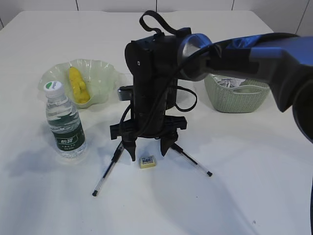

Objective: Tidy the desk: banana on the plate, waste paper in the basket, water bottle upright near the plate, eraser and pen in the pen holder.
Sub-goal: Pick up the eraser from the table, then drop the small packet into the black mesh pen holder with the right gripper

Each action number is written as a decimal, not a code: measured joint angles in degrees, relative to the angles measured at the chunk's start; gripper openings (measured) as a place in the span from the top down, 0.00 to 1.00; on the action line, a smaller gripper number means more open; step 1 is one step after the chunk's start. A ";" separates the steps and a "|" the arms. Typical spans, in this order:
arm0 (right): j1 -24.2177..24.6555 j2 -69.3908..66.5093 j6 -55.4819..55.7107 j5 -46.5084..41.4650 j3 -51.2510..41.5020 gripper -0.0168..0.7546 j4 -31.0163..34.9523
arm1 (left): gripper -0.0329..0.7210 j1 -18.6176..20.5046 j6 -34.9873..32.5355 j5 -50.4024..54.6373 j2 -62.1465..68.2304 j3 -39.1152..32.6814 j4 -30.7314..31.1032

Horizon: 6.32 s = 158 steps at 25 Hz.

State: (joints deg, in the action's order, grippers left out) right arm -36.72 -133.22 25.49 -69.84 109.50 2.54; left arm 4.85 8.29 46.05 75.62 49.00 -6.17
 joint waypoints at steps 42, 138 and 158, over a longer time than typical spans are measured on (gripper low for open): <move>0.00 -2.98 -4.75 0.00 0.54 0.65 0.33 | 0.17 0.00 0.00 -0.57 0.00 0.00 -0.12; 17.25 3.80 -32.86 42.37 -0.52 0.49 17.39 | 0.17 0.00 0.00 1.12 0.00 0.00 -0.12; 17.25 10.31 -22.00 3.09 11.45 0.49 3.38 | 0.17 0.00 0.00 1.55 0.00 0.00 -0.12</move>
State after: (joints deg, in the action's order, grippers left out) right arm -19.47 -122.91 3.49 -66.75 120.95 5.92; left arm 4.85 8.29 47.60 75.62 49.00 -6.29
